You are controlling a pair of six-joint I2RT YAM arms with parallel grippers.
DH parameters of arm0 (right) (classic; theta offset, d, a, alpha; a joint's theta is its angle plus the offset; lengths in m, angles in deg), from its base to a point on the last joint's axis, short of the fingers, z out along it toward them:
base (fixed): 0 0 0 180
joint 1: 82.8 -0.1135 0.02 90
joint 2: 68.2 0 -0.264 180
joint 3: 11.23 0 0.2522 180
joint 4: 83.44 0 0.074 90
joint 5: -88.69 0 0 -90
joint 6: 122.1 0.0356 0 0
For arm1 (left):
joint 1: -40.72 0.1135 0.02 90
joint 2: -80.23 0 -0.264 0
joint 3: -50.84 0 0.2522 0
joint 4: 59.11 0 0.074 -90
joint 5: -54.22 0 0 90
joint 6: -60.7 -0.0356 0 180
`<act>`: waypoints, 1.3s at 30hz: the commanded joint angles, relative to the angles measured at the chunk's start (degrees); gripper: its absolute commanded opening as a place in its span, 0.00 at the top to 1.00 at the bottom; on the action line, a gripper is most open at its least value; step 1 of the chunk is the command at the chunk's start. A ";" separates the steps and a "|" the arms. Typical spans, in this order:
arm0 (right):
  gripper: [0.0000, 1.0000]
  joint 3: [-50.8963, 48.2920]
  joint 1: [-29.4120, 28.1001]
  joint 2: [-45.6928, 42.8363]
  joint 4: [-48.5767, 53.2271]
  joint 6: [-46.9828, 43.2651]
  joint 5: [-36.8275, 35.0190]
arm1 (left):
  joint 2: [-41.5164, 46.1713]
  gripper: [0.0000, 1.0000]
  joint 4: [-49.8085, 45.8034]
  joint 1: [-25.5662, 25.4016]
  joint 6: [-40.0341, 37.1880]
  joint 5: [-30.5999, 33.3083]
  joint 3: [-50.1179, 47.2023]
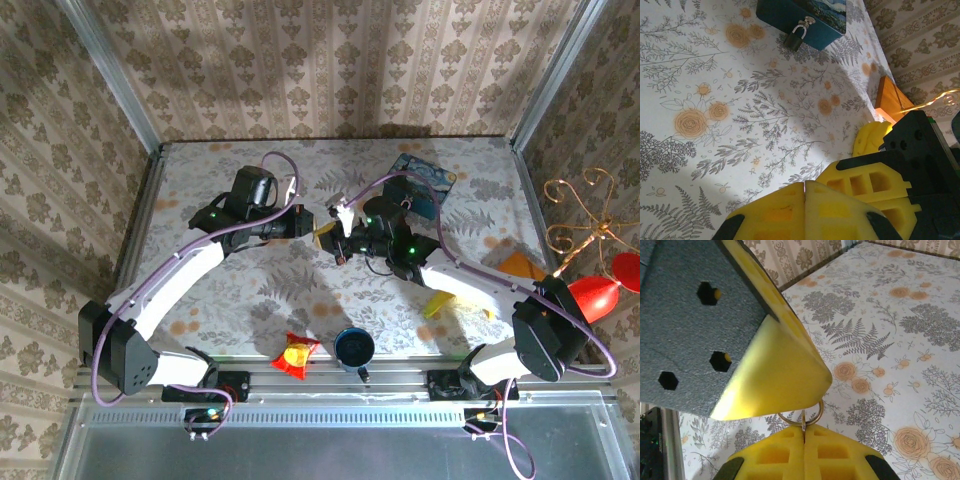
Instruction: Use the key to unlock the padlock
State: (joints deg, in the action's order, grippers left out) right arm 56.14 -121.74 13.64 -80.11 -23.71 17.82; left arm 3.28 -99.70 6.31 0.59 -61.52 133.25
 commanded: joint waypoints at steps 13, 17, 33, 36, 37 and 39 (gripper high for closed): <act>1.00 -4.81 2.71 -8.07 -3.42 20.95 -12.01 | 10.67 0.31 11.71 4.79 3.01 2.05 -9.77; 1.00 -8.35 7.47 -11.73 -8.41 30.83 -7.18 | 10.26 0.36 16.43 4.70 0.99 -0.19 -12.35; 1.00 -12.89 13.01 -21.83 -21.23 41.70 5.81 | 3.50 0.50 41.70 -0.54 -2.82 -17.81 -13.09; 1.00 -13.17 13.01 -22.58 -21.92 42.38 6.48 | 2.97 0.50 45.13 -1.38 -2.80 -19.28 -12.84; 1.00 -13.26 13.01 -22.68 -22.35 42.63 6.81 | 2.79 0.50 45.51 -1.59 -2.93 -19.56 -12.48; 1.00 -13.69 13.01 -22.69 -23.83 43.57 7.20 | 2.35 0.51 45.17 -2.04 -3.38 -20.17 -11.66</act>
State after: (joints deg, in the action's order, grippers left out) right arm 43.26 -108.78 -8.15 -100.40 17.86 22.78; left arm 6.41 -58.93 5.04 -0.92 -78.22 119.45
